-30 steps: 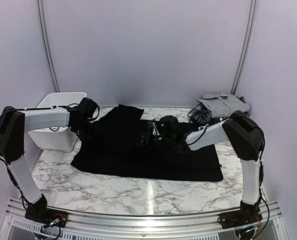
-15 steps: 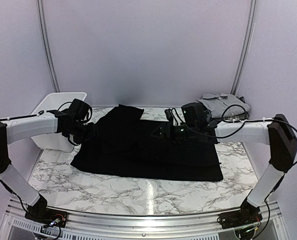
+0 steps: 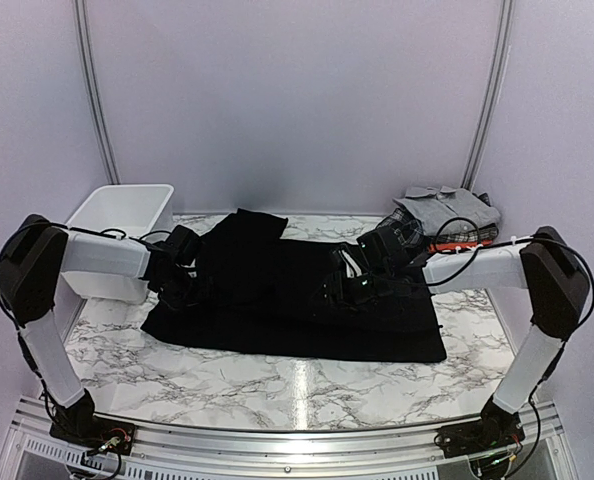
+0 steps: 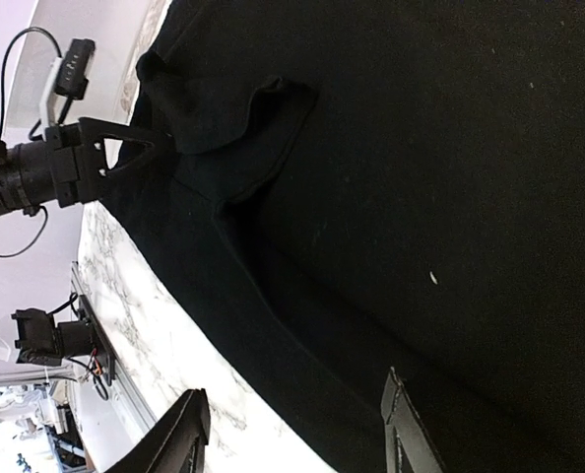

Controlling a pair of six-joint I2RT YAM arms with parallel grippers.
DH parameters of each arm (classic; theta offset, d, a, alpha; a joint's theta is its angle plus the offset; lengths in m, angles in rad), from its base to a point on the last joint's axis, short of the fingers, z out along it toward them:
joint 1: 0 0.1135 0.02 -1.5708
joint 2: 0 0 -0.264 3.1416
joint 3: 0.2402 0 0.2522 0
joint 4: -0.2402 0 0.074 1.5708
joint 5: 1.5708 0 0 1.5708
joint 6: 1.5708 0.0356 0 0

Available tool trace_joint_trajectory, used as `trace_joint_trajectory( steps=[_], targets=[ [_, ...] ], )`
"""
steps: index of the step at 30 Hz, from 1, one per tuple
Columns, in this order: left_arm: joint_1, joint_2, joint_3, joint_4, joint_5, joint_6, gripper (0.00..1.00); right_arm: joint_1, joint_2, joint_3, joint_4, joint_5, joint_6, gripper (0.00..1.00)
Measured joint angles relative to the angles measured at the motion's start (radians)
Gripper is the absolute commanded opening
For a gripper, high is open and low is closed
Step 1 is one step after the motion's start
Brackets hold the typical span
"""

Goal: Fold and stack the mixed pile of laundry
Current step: Adjust the 1/3-folded T-shirt at the center of the board.

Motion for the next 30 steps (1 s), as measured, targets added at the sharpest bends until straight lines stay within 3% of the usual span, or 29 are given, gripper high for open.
trace_joint_trajectory(
  steps=[5,9,11,19,30],
  targets=[
    [0.001,0.032,0.021,0.034,0.021,-0.011,0.36,-0.001,0.02,0.024,-0.017,-0.003,-0.026,0.56],
    [0.001,0.032,0.035,0.037,0.024,-0.014,0.07,-0.009,0.017,0.02,-0.032,-0.004,-0.035,0.56],
    [0.002,0.032,0.057,0.039,0.024,-0.016,0.01,-0.016,0.01,0.01,-0.034,-0.004,-0.037,0.56],
    [0.014,0.048,0.208,0.042,0.019,-0.018,0.0,-0.052,-0.048,-0.039,-0.075,-0.003,-0.053,0.56],
    [0.084,0.249,0.39,0.046,-0.037,-0.035,0.0,-0.115,-0.179,-0.15,-0.138,0.01,-0.08,0.56]
  ],
)
